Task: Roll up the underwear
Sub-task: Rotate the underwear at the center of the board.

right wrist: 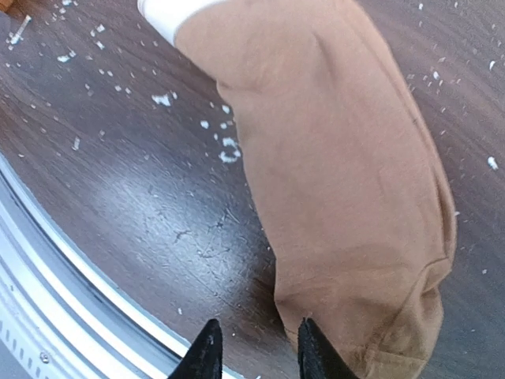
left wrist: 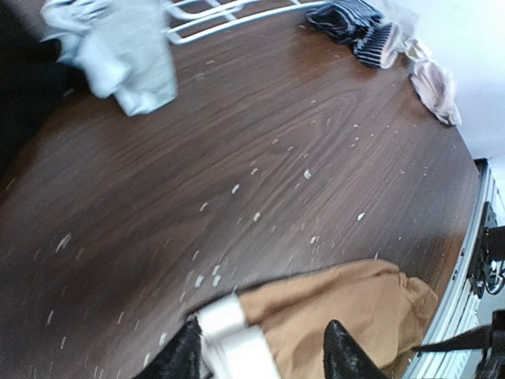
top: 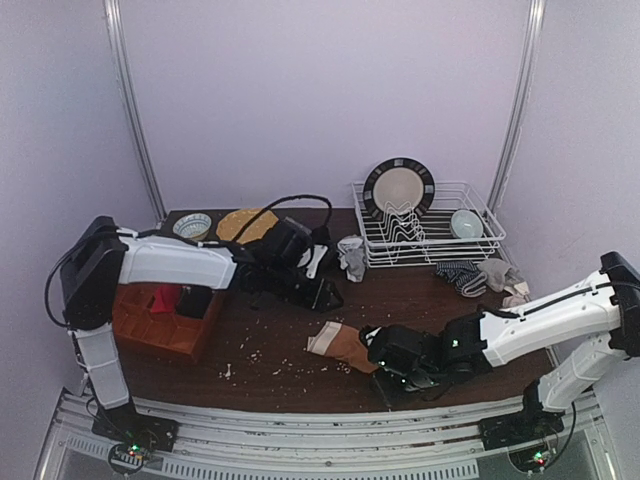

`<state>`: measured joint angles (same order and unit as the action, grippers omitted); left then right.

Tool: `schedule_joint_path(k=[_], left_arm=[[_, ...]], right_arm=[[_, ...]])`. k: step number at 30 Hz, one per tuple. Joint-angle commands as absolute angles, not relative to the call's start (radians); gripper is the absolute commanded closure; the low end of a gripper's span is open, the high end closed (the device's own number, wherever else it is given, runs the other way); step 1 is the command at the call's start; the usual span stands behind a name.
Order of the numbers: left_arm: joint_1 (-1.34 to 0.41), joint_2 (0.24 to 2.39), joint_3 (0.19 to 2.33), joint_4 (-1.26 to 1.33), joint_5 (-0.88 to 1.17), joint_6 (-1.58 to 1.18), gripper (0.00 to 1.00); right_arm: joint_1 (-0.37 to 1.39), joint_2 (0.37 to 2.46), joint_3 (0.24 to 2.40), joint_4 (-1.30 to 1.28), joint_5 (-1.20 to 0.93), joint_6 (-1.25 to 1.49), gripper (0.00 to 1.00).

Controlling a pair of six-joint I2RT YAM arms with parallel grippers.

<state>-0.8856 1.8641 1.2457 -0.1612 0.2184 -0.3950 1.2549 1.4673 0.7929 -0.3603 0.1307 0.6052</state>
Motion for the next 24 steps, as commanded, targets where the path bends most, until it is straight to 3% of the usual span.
schedule_joint_path(k=[1, 9, 16, 24], left_arm=[[-0.876, 2.053, 1.406, -0.209, 0.365, -0.308, 0.53], [-0.837, 2.256, 1.498, -0.218, 0.435, -0.333, 0.79], [-0.835, 2.212, 1.379, -0.162, 0.449, -0.363, 0.99], [-0.885, 1.994, 0.995, 0.081, 0.418, -0.514, 1.00]], right_arm=[[1.270, 1.510, 0.760, -0.337, 0.129, 0.641, 0.70], [1.256, 1.531, 0.713, -0.407, 0.216, 0.688, 0.74], [1.151, 1.545, 0.673, -0.386, 0.246, 0.694, 0.75], [0.932, 1.609, 0.742, -0.268, 0.160, 0.579, 0.73]])
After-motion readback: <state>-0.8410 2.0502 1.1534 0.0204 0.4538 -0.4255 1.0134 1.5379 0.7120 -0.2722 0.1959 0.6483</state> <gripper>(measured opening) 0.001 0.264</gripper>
